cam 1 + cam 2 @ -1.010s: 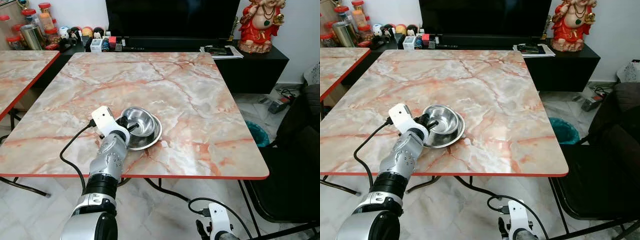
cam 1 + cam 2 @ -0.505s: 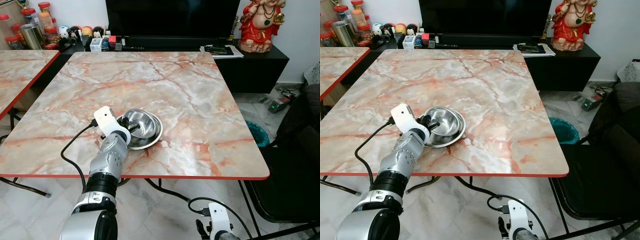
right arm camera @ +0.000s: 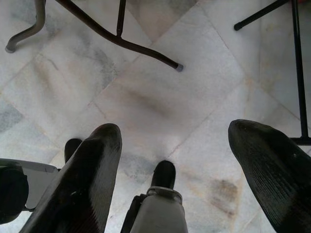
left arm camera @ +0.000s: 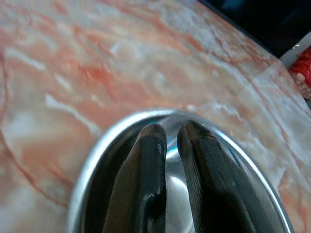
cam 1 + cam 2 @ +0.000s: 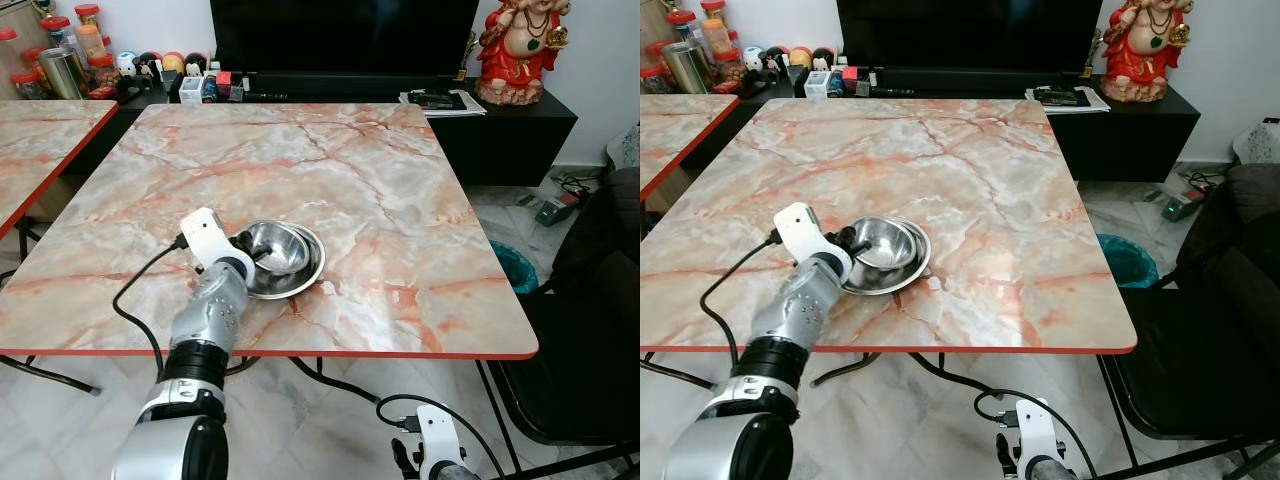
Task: Setting the table
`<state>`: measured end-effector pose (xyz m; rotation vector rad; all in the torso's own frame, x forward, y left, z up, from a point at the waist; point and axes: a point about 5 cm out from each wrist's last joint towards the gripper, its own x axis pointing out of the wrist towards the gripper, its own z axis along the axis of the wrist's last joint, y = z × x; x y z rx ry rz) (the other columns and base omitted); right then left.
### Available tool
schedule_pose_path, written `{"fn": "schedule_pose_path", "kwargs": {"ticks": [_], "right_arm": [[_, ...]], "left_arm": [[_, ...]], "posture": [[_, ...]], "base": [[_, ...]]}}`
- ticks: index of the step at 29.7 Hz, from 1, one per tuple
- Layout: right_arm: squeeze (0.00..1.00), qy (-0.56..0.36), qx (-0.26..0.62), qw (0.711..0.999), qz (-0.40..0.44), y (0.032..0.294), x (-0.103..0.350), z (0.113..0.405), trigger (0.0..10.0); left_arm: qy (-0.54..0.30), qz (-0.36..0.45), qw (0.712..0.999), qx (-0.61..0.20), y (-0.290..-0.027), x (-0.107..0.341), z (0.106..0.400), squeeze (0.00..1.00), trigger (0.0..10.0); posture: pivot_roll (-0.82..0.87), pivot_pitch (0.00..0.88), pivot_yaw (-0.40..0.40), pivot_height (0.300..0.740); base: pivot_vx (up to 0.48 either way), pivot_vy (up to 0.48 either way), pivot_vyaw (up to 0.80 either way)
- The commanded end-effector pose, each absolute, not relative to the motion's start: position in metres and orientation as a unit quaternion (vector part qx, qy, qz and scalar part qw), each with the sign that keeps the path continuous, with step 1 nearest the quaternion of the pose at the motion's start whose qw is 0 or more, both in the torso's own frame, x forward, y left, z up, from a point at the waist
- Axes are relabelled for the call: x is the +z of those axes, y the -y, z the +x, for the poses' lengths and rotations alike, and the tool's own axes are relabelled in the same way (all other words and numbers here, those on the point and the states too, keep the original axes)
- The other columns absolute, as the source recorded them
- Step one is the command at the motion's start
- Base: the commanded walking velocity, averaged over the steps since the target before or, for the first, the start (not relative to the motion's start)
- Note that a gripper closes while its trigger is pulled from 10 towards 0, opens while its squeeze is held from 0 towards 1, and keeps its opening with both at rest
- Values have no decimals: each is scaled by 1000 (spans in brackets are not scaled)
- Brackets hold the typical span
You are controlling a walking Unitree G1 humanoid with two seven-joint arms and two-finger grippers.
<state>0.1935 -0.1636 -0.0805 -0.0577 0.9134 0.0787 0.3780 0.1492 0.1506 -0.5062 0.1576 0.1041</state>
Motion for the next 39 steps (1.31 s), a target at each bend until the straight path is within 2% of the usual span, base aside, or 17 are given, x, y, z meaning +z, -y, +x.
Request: {"fn": "schedule_pose_path", "kwargs": {"ticks": [1,2,12,23,24,26,30,31,39], "right_arm": [[0,-438,33,898,-24,164,-79,196,10000],[0,-438,34,898,-25,164,-79,197,10000],[0,-435,37,899,-25,163,-78,199,10000],[0,-431,31,902,-20,164,-77,201,10000],[0,-430,29,902,-20,165,-76,201,10000],[0,-429,29,903,-21,166,-76,201,10000],[0,-429,29,903,-22,166,-76,201,10000],[0,-428,30,903,-22,166,-76,201,10000],[0,-427,31,904,-24,167,-76,202,10000]], "left_arm": [[-55,-234,970,36,-147,169,383,0,10000],[-46,-200,979,23,-150,179,384,0,10000],[-5,-115,993,-19,-154,209,385,0,10000],[98,-7,994,42,-190,210,372,0,10000],[120,39,989,80,-206,205,364,0,10000],[129,71,982,114,-221,199,356,0,10000],[128,103,975,152,-244,185,343,0,10000],[117,116,970,177,-259,176,336,0,10000],[48,214,942,253,-306,141,307,0,10000]], "posture": [[1,0,16,740],[9,0,10,740],[7,0,8,740],[1,0,4,740],[4,0,2,740],[7,0,-2,740],[9,0,-3,740],[13,0,-6,740],[19,0,-3,740]], "base": [[0,0,0],[0,0,0],[0,0,0],[0,0,0],[0,0,0],[0,0,0],[0,0,0],[0,0,0],[0,0,0]]}}
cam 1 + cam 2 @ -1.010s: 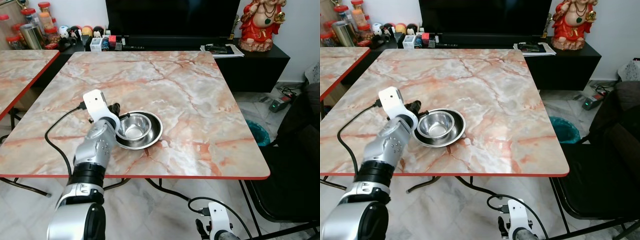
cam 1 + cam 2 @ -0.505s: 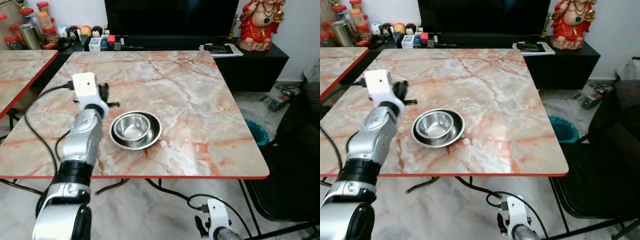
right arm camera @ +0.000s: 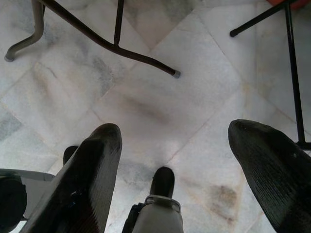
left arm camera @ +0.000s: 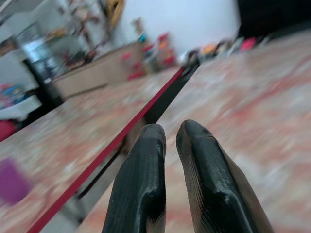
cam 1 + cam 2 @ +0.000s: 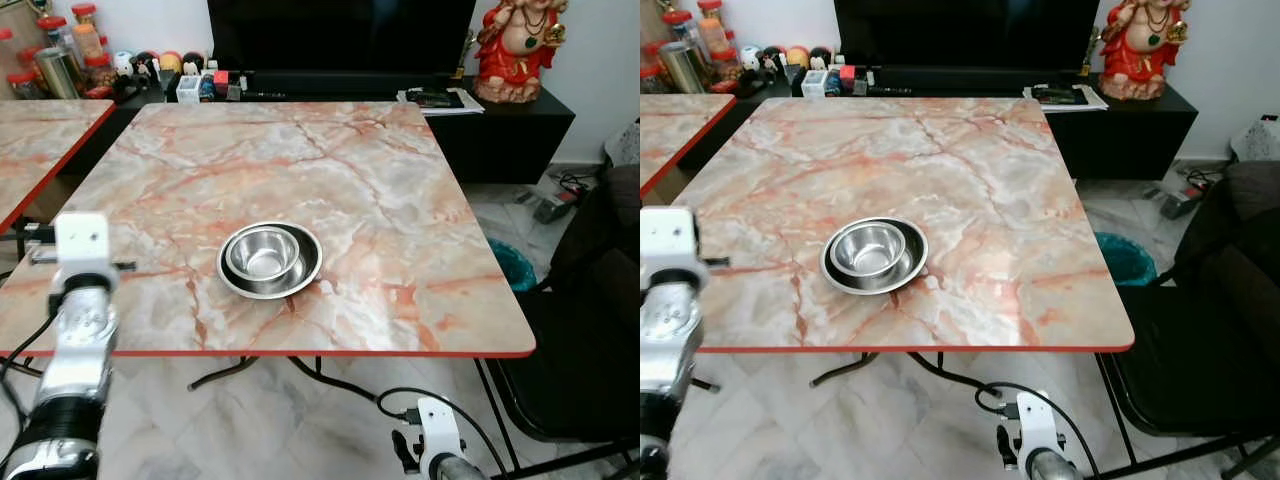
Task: Setting the table
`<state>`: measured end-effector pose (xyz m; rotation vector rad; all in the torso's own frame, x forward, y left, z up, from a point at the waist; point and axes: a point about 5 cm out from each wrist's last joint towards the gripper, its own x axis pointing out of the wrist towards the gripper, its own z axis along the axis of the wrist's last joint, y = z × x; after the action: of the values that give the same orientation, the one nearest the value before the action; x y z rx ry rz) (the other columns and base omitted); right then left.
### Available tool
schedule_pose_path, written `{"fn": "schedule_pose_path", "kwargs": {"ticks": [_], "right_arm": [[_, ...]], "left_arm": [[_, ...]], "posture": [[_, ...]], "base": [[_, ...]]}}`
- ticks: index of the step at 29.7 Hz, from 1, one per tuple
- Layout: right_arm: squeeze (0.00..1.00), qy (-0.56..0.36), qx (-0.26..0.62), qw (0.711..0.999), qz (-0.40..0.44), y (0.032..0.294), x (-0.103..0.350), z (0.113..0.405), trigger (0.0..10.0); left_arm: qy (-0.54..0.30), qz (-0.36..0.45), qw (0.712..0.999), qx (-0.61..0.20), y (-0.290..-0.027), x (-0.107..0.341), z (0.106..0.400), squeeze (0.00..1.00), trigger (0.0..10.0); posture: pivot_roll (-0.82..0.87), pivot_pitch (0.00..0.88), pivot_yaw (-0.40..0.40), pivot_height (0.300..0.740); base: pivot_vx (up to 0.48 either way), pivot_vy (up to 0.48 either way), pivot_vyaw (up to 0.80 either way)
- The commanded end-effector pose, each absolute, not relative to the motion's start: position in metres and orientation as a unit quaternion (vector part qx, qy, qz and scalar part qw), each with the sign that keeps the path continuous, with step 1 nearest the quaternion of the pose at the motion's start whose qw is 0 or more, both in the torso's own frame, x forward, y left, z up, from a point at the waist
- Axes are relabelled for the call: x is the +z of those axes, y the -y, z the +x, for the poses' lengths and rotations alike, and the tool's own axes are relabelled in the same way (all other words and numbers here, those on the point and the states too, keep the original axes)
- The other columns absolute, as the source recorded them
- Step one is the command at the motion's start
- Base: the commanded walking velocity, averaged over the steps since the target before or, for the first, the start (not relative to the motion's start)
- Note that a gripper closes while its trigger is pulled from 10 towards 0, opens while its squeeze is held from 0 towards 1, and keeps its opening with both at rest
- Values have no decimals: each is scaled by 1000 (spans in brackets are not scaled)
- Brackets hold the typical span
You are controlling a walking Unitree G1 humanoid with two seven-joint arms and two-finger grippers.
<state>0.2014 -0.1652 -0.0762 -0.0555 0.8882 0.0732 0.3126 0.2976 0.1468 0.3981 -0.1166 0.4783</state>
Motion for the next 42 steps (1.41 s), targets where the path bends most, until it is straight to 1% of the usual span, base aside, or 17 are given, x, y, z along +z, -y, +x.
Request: {"fn": "schedule_pose_path", "kwargs": {"ticks": [1,7,11,16,17,18,23,25,27,29,30,32,33,34,35,39,42], "right_arm": [[0,-427,31,904,-23,166,-76,201,10000],[0,-428,31,903,-22,165,-77,199,10000],[0,-432,24,901,-14,166,-79,196,10000],[0,-434,25,900,-14,166,-80,194,10000],[0,-435,25,900,-14,166,-80,193,10000],[0,-435,25,900,-14,166,-80,193,10000],[0,-436,24,900,-12,166,-81,192,10000],[0,-436,23,900,-12,166,-81,192,10000],[0,-436,24,899,-12,165,-81,191,10000],[0,-437,24,899,-11,165,-81,192,10000],[0,-437,24,899,-11,165,-81,192,10000],[0,-437,25,899,-10,164,-81,193,10000],[0,-437,25,899,-10,164,-81,193,10000],[0,-437,25,899,-10,164,-80,193,10000],[0,-437,25,899,-10,165,-80,193,10000],[0,-435,21,900,1,165,-80,195,10000],[0,-434,23,901,4,165,-79,195,10000]], "left_arm": [[38,217,939,265,-311,137,303,0,10000],[-23,257,909,328,-338,114,281,0,10000],[-86,298,867,391,-354,87,257,0,10000],[-130,315,837,428,-361,68,238,0,10000],[-145,324,826,438,-364,62,231,0,10000],[-145,324,826,438,-364,62,231,0,10000],[-213,346,789,461,-368,33,201,0,10000],[-223,344,786,463,-367,28,198,0,10000],[-246,340,789,449,-364,20,194,0,10000],[-311,285,817,394,-349,-4,190,0,10000],[-311,285,817,394,-349,-4,190,0,10000],[-372,164,874,266,-308,-36,194,0,10000],[-372,164,874,266,-308,-36,194,0,10000],[-372,139,884,247,-301,-39,196,0,10000],[-385,122,894,192,-283,-47,199,0,10000],[-404,91,903,114,-252,-57,203,0,10000],[-403,87,906,91,-245,-59,205,0,10000]], "posture": [[16,0,-1,740],[19,0,6,740],[17,0,15,740],[15,0,21,740],[14,0,23,740],[14,0,23,740],[14,0,27,740],[14,0,27,740],[14,0,29,740],[15,0,25,740],[15,0,25,740],[16,0,17,740],[16,0,17,740],[16,0,17,740],[16,0,15,740],[14,0,11,740],[14,0,11,740]], "base": [[0,0,0],[0,0,0],[0,0,0],[0,0,0],[0,0,0],[0,0,0],[0,0,0],[0,0,0],[0,0,0],[0,0,0],[0,0,0],[0,0,0],[0,0,0],[0,0,0],[0,0,0],[0,0,0],[0,0,0]]}}
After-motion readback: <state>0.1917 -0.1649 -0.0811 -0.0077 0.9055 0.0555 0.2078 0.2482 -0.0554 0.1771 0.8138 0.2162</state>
